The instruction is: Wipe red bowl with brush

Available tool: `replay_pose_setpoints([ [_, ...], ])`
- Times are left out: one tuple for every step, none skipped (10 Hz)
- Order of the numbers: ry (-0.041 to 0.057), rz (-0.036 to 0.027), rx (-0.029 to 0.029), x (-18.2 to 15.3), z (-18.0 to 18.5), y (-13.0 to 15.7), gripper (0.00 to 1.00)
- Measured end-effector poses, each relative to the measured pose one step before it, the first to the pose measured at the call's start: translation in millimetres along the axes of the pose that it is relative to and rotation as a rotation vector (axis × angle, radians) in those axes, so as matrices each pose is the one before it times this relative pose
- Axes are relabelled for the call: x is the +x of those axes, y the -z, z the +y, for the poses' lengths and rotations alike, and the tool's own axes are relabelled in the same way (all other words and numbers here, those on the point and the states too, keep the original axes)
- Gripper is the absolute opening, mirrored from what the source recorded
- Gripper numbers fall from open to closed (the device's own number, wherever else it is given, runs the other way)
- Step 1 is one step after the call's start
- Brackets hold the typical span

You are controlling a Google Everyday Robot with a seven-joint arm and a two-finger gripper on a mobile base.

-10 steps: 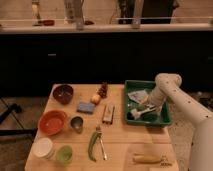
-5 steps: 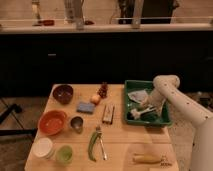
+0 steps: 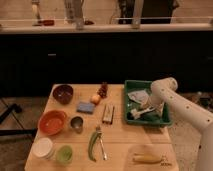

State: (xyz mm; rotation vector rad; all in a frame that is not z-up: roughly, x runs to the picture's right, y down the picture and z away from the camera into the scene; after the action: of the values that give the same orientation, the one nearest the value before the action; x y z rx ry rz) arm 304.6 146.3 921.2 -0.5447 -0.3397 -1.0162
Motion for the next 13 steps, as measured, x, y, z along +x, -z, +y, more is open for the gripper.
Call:
replay_pose_setpoints([
  [-0.00001,0.00118,-0.00321,1.43,-0.19,-1.08,0.8],
  [0.00077,-0.0025,-0.00307,0.3,-0.36,-1.29,0.8],
  [0.00214,-0.00278,-0.00266,0.79,-0.59,-0.83,0.8],
  [0.00284,-0.0048,-0.0029,0.17,-0.46,-1.23,0.76],
  [0.00135,-0.00386,-0.0017,-0.19,0.83,-0.51,0.67],
  [0.00106,-0.00418,-0.0017,-0.36,1.31,0.06,0.59],
  [0.00163,-0.0031,0.00459,0.12,0.09,0.32,0.47],
  [0.00145,-0.00188,0.00192,-0.03,-0.14,-0.02,0.37],
  [-0.001,0.00018,-0.00046,0.13,0.94,0.59,0.28],
  [-0.0042,0.00118,-0.00135,0.66,3.24,1.83,0.19],
  [-0.0001,-0.0006,0.00188,-0.24,-0.99,2.52,0.07],
  [0.0052,0.00075,0.00196,-0.32,-4.22,0.85,0.02],
  [-0.00049,-0.00282,-0.00226,-0.86,1.03,0.2,0.0],
])
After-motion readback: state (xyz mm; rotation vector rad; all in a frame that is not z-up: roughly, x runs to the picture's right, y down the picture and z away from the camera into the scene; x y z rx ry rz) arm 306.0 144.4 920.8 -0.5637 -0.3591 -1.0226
